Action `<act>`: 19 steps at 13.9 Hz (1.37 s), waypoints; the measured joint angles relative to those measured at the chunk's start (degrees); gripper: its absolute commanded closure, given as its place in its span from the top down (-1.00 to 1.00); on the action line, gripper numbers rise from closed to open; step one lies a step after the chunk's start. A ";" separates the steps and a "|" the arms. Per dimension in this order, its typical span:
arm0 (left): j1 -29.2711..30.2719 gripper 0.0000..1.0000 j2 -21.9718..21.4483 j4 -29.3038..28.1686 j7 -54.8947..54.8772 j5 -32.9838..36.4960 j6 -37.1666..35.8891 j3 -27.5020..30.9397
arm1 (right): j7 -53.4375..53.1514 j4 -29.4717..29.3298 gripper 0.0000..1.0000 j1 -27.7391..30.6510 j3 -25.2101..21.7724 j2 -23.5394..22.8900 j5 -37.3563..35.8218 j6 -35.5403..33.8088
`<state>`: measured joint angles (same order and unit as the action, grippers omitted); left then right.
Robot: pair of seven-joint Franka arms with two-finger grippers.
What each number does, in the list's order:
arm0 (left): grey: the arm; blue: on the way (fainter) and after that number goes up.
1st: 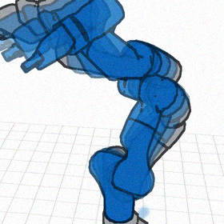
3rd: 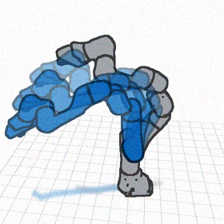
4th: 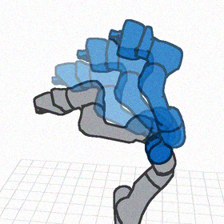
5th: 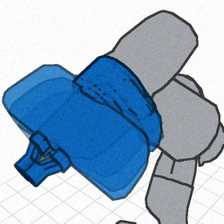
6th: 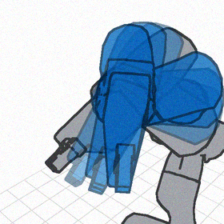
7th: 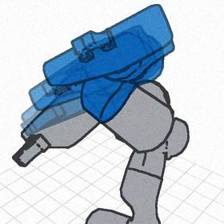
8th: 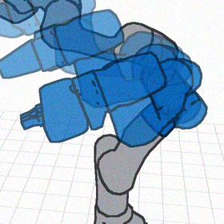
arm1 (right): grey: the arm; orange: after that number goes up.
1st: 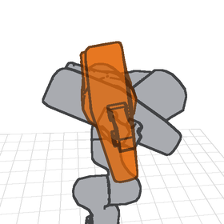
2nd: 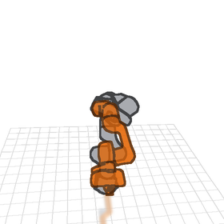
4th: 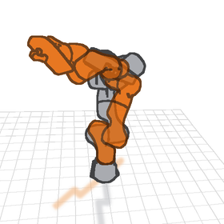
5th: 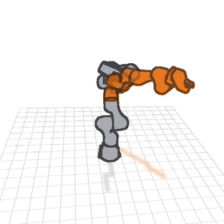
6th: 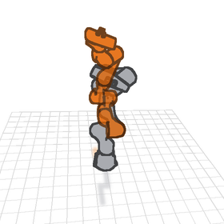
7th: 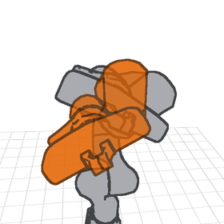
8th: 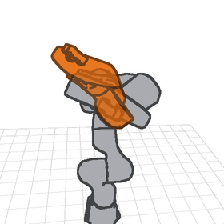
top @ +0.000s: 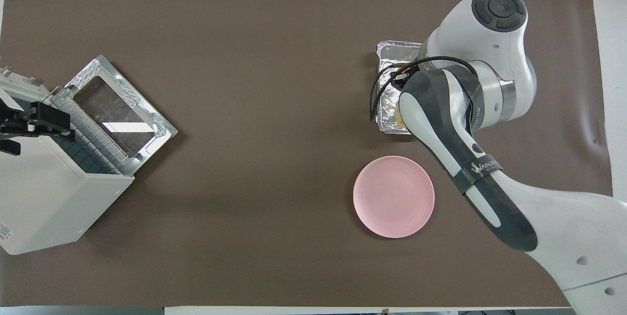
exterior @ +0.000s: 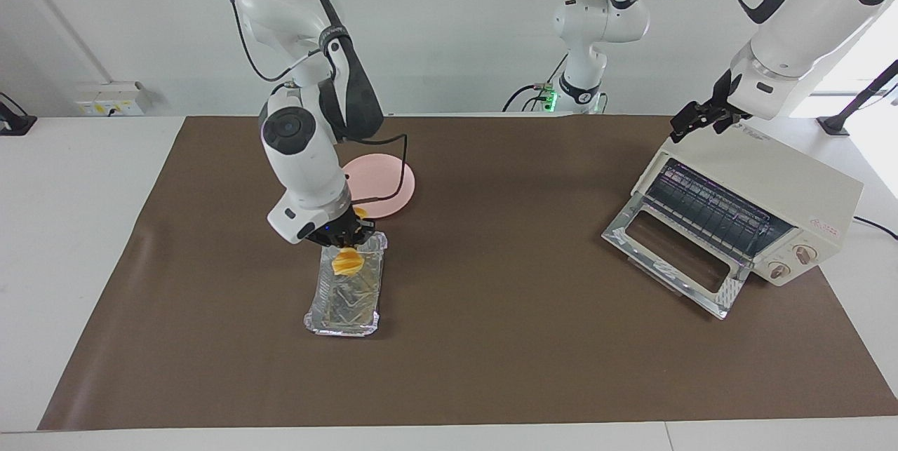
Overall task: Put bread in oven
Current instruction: 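Lower the bread into the foil tray and release with the right gripper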
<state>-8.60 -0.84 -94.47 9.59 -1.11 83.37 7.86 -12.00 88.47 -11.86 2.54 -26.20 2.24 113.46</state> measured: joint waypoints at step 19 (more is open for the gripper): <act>0.00 1.00 0.00 0.00 0.00 0.00 0.00 0.00 | 1.52 -6.70 1.00 1.04 -0.01 -9.98 -2.48 6.85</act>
<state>-8.60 -0.84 -94.47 9.59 -1.11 83.37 7.86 -10.49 81.77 -10.83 2.53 -36.18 -0.23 120.30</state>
